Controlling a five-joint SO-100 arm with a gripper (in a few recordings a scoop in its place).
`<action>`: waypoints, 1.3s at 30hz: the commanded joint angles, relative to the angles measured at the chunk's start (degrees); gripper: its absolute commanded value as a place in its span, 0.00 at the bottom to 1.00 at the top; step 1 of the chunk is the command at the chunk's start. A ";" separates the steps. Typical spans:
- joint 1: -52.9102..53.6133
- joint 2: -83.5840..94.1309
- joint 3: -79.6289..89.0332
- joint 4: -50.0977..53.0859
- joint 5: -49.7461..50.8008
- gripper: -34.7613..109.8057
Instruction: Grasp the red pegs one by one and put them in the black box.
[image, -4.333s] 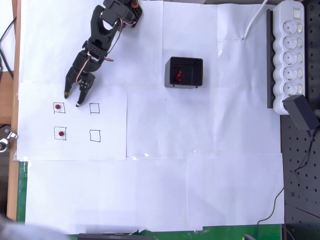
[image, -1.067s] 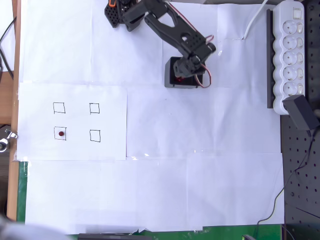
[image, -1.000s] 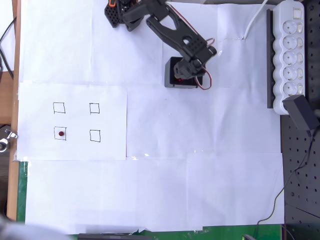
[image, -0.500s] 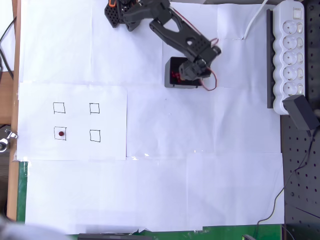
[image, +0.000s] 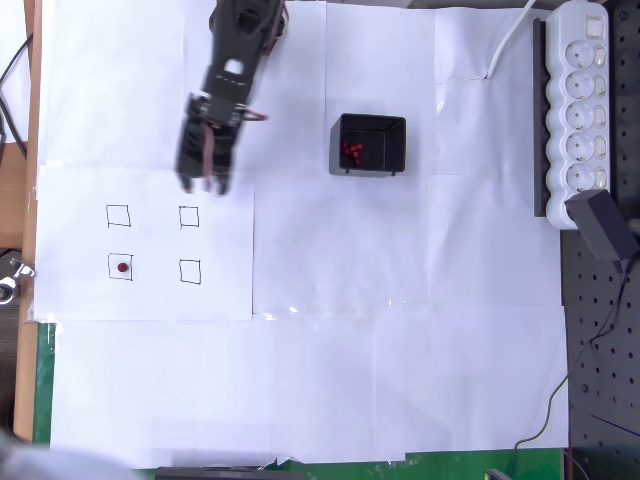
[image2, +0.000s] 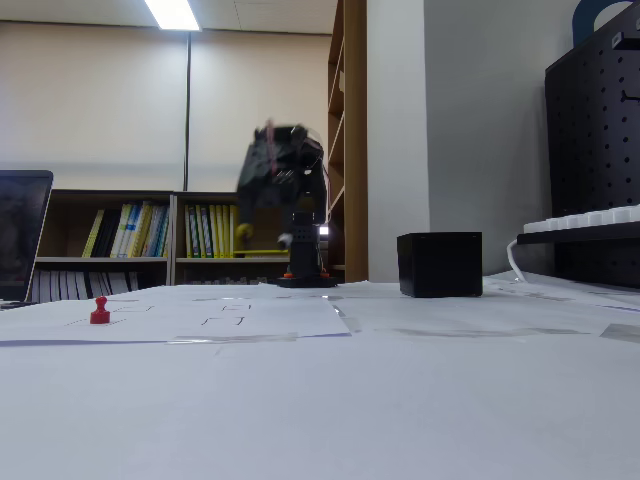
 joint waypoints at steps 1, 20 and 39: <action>3.60 11.25 2.02 -26.46 -2.81 0.37; 2.37 52.65 36.56 -50.89 -19.95 0.37; 0.88 55.72 41.75 -45.09 -19.60 0.37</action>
